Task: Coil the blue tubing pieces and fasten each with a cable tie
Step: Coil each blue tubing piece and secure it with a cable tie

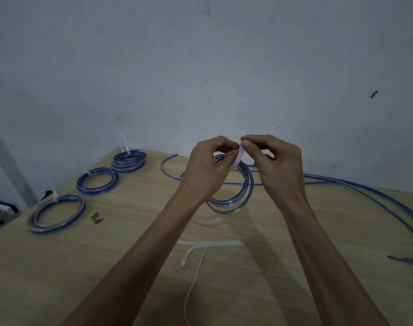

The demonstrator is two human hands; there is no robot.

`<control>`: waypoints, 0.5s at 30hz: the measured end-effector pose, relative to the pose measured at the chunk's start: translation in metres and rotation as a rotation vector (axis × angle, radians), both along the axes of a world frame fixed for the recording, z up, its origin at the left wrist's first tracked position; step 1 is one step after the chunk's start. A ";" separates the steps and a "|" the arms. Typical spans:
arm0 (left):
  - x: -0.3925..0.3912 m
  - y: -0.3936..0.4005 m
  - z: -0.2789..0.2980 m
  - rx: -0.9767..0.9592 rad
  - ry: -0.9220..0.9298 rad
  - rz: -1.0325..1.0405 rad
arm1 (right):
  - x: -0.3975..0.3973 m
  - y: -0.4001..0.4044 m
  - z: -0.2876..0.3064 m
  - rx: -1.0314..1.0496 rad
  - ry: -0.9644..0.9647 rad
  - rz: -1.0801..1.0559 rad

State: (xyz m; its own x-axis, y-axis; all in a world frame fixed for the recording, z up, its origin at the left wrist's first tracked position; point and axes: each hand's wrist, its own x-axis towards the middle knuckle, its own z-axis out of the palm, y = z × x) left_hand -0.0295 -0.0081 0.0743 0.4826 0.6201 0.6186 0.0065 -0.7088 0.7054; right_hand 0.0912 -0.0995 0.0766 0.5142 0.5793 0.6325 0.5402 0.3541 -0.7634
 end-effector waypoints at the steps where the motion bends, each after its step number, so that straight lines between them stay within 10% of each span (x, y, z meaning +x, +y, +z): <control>1: 0.000 0.000 0.000 -0.002 0.015 -0.006 | 0.002 -0.001 0.000 -0.007 -0.010 0.004; 15: 0.001 -0.004 -0.002 -0.062 0.106 -0.159 | 0.016 -0.016 0.010 -0.159 -0.073 0.048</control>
State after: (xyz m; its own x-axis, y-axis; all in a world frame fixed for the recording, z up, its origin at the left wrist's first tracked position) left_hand -0.0286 -0.0118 0.0719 0.6378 0.5662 0.5221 -0.0250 -0.6624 0.7488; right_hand 0.1075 -0.1159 0.0862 0.4398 0.6975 0.5657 0.5815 0.2589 -0.7712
